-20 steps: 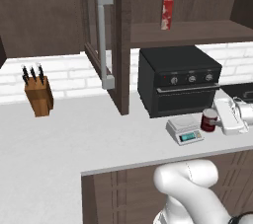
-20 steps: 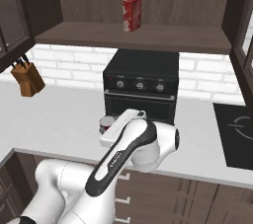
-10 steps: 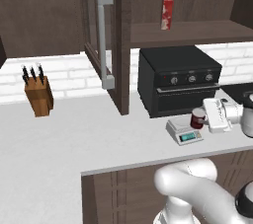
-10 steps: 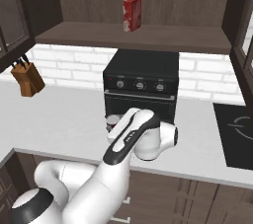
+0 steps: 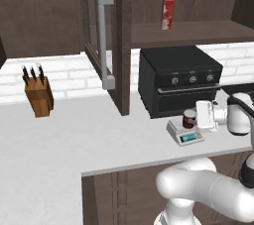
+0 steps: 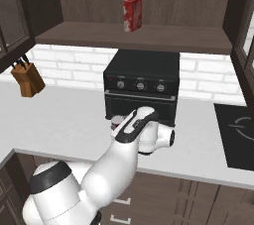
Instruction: Pick the canned food and place it on the digital scale for weighing, and close the cabinet.
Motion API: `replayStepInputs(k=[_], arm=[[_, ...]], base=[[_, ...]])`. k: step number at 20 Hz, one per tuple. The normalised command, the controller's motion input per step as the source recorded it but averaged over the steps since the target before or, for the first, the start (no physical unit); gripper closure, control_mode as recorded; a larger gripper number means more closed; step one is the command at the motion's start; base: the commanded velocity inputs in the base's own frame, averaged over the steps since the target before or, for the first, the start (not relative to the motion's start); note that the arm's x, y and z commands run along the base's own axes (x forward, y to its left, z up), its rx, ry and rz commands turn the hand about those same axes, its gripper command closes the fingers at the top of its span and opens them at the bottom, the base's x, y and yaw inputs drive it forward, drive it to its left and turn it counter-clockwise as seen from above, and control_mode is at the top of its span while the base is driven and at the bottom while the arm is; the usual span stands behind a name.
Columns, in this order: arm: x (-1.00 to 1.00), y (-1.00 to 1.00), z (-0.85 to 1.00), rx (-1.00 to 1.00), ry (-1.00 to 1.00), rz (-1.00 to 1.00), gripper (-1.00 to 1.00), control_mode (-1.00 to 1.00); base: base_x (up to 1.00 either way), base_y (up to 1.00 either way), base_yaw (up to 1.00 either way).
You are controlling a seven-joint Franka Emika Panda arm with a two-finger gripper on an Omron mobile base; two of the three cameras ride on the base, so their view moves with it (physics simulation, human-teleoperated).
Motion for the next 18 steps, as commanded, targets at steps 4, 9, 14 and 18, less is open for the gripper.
replayStepInputs(k=[4, 9, 14, 18], arm=[[0.39, 0.00, -0.46, 0.00, 0.00, -0.09, 1.00, -1.00], [0.32, 0.00, -0.26, 0.00, 0.00, -0.06, 1.00, -1.00], [0.32, -0.01, -0.19, 0.00, -0.06, 0.00, 1.00, -1.00], [0.33, 0.00, -0.21, 0.00, -0.03, 0.00, 1.00, -1.00]], base=[[0.00, 0.00, 0.00], [0.00, 0.00, 0.00], [0.00, 0.00, 0.00], [0.00, 0.00, 0.00]])
